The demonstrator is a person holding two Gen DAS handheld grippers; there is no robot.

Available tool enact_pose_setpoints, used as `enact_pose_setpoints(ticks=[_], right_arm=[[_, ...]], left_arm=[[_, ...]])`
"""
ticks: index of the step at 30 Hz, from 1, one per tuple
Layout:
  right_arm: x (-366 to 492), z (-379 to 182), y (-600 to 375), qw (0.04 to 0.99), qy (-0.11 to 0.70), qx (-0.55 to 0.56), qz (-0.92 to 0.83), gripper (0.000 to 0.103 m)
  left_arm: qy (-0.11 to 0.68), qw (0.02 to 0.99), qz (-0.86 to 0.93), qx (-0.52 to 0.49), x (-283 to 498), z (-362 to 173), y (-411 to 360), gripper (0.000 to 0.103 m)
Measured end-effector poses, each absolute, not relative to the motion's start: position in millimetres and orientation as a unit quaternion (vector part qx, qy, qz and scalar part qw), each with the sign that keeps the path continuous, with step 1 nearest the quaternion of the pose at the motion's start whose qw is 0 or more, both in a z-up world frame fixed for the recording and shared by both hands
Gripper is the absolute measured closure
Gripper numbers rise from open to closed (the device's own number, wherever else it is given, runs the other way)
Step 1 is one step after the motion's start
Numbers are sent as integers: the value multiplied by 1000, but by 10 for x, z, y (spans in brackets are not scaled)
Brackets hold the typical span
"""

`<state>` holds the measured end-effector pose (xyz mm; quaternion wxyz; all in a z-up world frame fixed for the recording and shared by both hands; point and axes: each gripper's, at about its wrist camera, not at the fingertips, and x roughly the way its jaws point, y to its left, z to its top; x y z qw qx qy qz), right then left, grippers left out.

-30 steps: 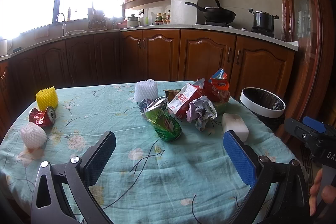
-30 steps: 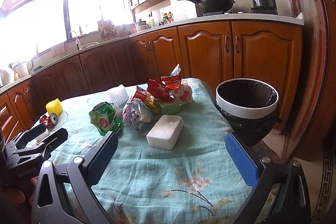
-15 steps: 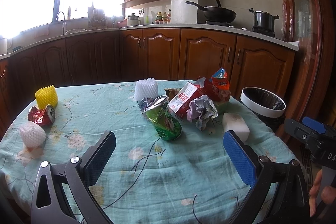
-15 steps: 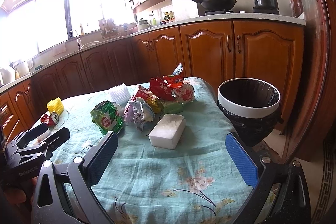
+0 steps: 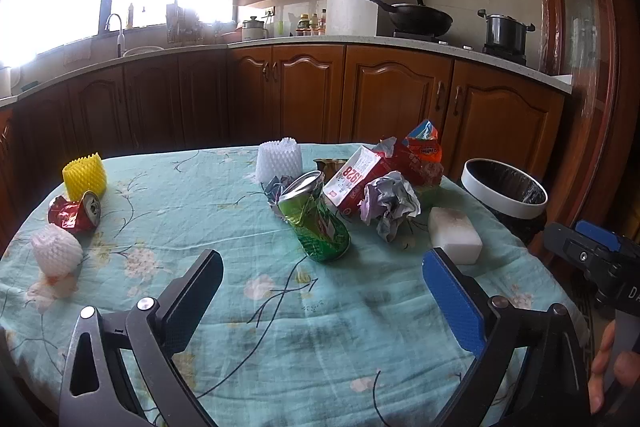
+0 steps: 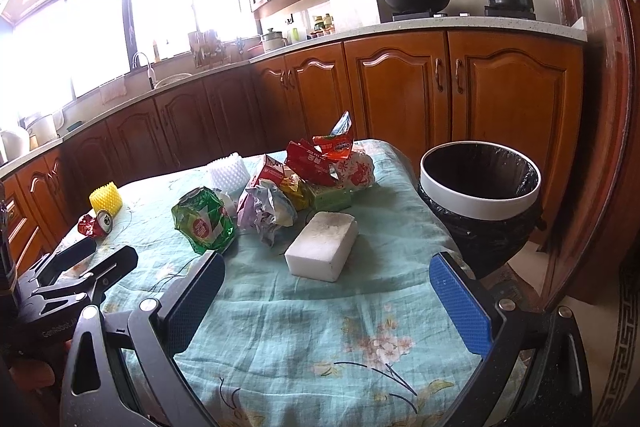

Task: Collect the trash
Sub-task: 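Grasp the green crushed can with the left tool while the right tool grasps the white sponge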

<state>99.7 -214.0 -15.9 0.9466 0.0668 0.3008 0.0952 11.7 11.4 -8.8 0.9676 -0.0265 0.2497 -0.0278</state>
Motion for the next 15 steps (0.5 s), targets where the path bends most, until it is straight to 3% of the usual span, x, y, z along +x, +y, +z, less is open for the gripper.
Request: enact_pose_setpoints(ticks=[8, 12, 15], right_arm=[[1312, -287, -2161, 928, 341, 96, 111, 2], [1502, -407, -2090, 916, 368, 103, 123, 9], [1670, -536, -2039, 906, 392, 105, 123, 21]], left_arm=[[294, 953, -42, -53, 506, -127, 267, 11], [317, 945, -40, -67, 781, -185, 359, 16], [334, 938, -39, -79, 976, -241, 417, 19]])
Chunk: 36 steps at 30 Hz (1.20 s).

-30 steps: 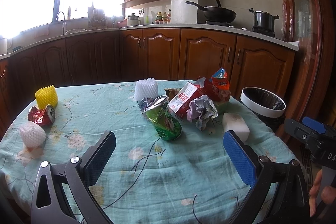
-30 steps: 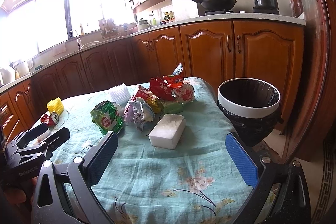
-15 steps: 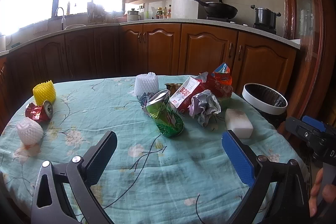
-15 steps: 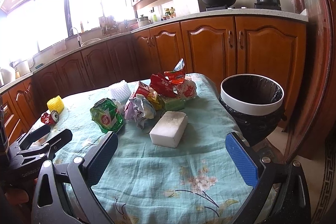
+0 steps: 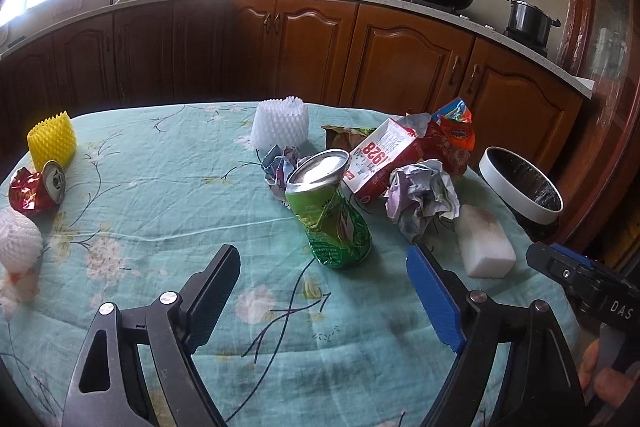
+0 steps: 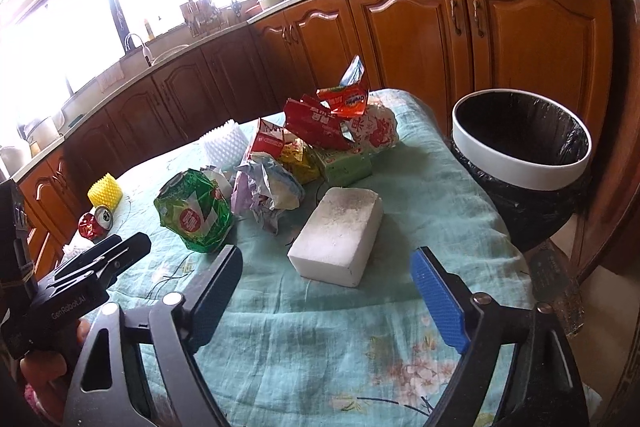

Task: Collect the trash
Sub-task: 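Grasp the green crushed can with the left tool while the right tool grasps the white sponge, then carry can and sponge over the bin and open both tools to drop them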

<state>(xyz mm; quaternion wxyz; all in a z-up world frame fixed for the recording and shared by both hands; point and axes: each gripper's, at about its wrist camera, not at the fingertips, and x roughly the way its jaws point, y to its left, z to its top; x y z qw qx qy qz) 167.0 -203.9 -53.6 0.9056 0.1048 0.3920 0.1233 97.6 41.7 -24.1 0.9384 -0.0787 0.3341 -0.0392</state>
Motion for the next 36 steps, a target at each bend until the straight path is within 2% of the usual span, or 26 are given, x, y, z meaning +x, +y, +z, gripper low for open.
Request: enact_pose_setpoints(ticks=[3, 11, 13, 16, 17, 18, 20, 36], right_arm=[[1805, -638, -2000, 897, 411, 107, 123, 26], [2075, -810, -1918, 881, 443, 110, 129, 27], [2142, -854, -1915, 877, 450, 111, 127, 30], [2223, -938, -1920, 868, 466, 115, 126, 43], [2234, -966, -1926, 866, 470, 115, 126, 44], [2231, -981, -1940, 865, 471, 119, 128, 45], [2202, -977, -1974, 866, 466, 123, 132, 47], [1900, -659, -2623, 888, 418, 153, 117, 49]], left_arm=[[353, 930, -40, -94, 1176, -305, 478, 22], [378, 918, -44, -113, 1596, -457, 487, 29], [382, 916, -46, -115, 1701, -493, 473, 32], [391, 912, -54, -113, 1828, -569, 441, 46], [395, 910, -58, -113, 1862, -596, 433, 56], [400, 908, -60, -112, 1890, -622, 419, 72], [402, 905, -69, -117, 1911, -641, 407, 78], [344, 922, -151, -90, 1405, -120, -6, 79]])
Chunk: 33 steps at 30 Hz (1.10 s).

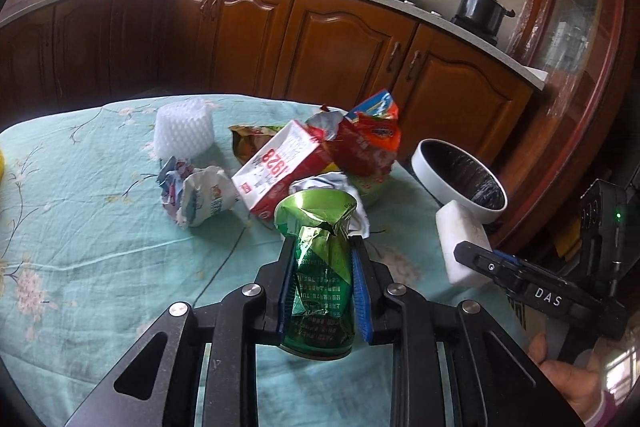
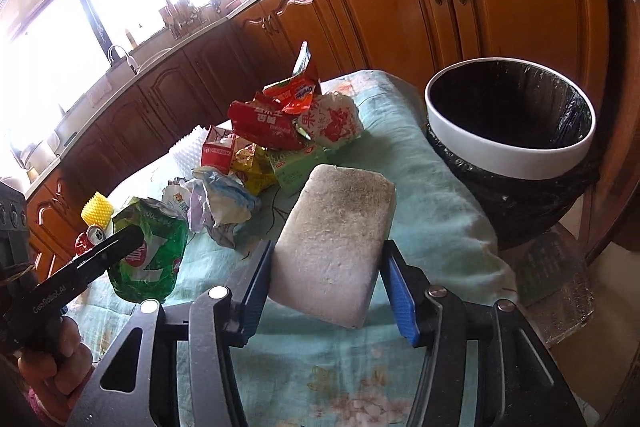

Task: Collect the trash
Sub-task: 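Carry can and sponge over the bin and open both tools to drop them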

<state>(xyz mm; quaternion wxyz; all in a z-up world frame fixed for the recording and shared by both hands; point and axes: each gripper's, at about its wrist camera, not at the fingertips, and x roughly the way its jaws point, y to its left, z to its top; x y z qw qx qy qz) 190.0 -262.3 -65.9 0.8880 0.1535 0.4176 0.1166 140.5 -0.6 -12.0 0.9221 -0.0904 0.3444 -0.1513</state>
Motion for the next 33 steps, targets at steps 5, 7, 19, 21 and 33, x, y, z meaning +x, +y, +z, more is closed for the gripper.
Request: enact_pose_setpoints(ticks=[5, 7, 19, 21, 33], right_arm=[[1886, -556, -2874, 894, 403, 167, 105, 49], [1898, -540, -2972, 896, 398, 172, 98, 49], [2147, -507, -3756, 900, 387, 191, 55, 49], [2216, -489, -3842, 901, 386, 189, 51, 49], [2774, -521, -4299, 896, 407, 174, 41, 49]], left_arm=[[333, 923, -182, -63, 1411, -20, -308, 80], [333, 921, -192, -54, 1462, -15, -438, 80], [342, 908, -239, -22, 2116, -30, -1119, 80], [344, 906, -246, -18, 2245, -41, -1218, 80], [363, 889, -278, -9, 3197, -166, -1908, 79]])
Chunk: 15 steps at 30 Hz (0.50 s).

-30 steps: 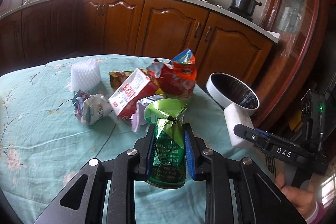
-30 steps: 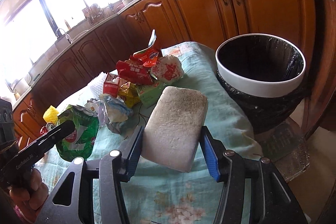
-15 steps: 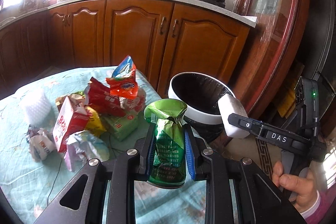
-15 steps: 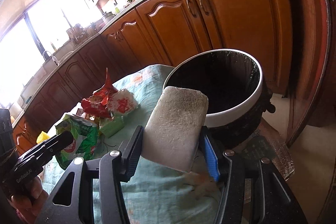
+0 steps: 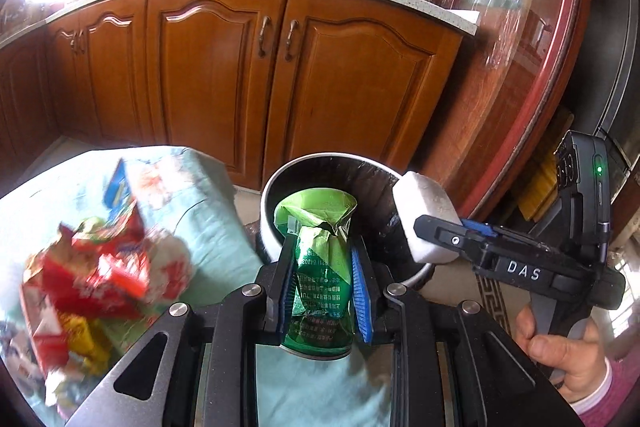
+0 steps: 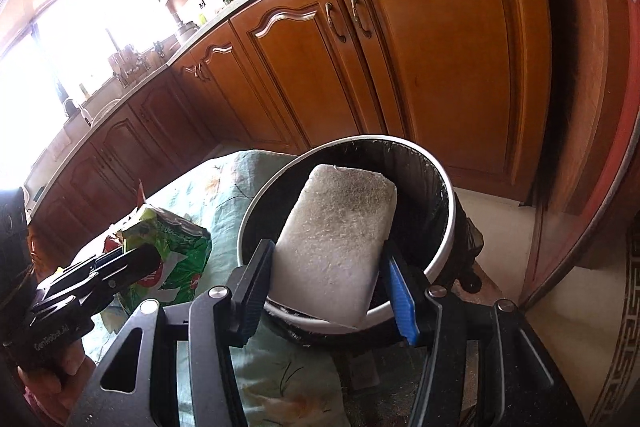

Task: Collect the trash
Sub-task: 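Carry can and sponge over the bin and open both tools to drop them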

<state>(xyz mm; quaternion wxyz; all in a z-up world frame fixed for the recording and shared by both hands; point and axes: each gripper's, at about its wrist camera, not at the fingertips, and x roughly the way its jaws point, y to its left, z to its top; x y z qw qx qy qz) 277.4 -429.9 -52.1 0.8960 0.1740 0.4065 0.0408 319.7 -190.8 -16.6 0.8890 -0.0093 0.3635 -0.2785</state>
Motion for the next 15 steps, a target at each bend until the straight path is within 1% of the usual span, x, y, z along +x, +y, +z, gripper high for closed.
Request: enact_pose_setpoints(ticks=[4, 10, 15], right_arm=[[2963, -583, -4404, 891, 419, 172, 43, 48], [3114, -673, -4510, 886, 432, 167, 38, 48], [3161, -730, -4563, 881, 441, 167, 38, 48]], left_arm=[[361, 888, -285, -3, 3464, -230, -2107, 79], [383, 877, -289, -3, 3863, -392, -2360, 79], [398, 871, -289, -1, 4037, -499, -2504, 79]])
